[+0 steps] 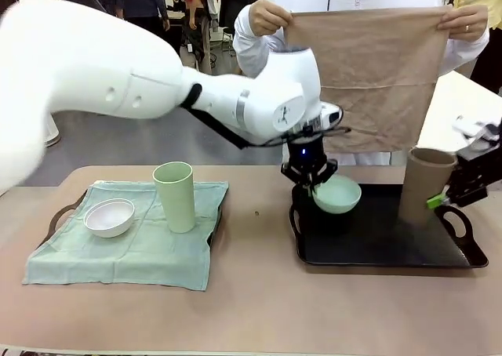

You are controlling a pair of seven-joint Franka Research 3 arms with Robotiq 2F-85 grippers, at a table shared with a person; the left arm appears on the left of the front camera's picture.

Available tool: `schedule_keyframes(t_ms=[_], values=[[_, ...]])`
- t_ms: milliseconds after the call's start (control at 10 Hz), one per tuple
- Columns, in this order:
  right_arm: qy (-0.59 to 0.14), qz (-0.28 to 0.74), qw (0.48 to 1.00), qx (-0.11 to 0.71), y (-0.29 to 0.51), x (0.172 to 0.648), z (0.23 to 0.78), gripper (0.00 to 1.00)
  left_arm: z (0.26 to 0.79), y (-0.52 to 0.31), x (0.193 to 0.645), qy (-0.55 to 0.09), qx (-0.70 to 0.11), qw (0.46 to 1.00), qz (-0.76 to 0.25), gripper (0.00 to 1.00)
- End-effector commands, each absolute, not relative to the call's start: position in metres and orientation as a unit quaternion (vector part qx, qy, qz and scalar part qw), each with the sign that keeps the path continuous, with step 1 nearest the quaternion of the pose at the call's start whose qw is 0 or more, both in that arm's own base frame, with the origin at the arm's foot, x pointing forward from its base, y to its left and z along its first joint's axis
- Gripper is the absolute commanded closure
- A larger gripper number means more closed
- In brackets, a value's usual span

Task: Set up a tray with a mat and arrange the tableware.
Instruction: Pick up the Picnic Bowl and Reusable plastic cup from the Handle tray in front of the human's position and hold them in the air, then place the Picnic Bowl and Reusable plastic cup back onto the Handle tray in front of the human's position.

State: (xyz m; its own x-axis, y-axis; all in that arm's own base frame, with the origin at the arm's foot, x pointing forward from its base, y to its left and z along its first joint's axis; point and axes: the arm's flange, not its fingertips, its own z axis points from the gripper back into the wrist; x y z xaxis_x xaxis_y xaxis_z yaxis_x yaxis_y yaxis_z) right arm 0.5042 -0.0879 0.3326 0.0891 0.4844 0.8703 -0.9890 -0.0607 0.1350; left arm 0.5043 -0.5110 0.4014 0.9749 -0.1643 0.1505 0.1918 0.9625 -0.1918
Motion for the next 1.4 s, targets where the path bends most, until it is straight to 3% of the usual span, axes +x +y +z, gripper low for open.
schedule_keyframes(t_ms=[0,300,400,500,1300], values=[[-0.345,0.63,0.586,0.376,-0.093,0.463,0.402,0.35,0.459,-0.505,0.473,-0.09,-0.111,0.986,-0.082,1.0],[-0.373,0.665,0.556,0.331,-0.089,0.408,0.489,0.35,0.539,-0.516,0.439,-0.153,-0.12,0.976,-0.098,1.0],[-0.372,0.669,0.561,0.315,-0.086,0.407,0.494,0.35,0.552,-0.51,0.433,-0.172,-0.122,0.972,-0.105,1.0],[-0.372,0.654,0.561,0.344,-0.096,0.431,0.485,0.35,0.536,-0.517,0.451,-0.129,-0.135,0.977,-0.106,1.0],[-0.372,0.654,0.561,0.344,-0.096,0.431,0.485,0.35,0.536,-0.517,0.451,-0.129,-0.135,0.977,-0.106,1.0]])
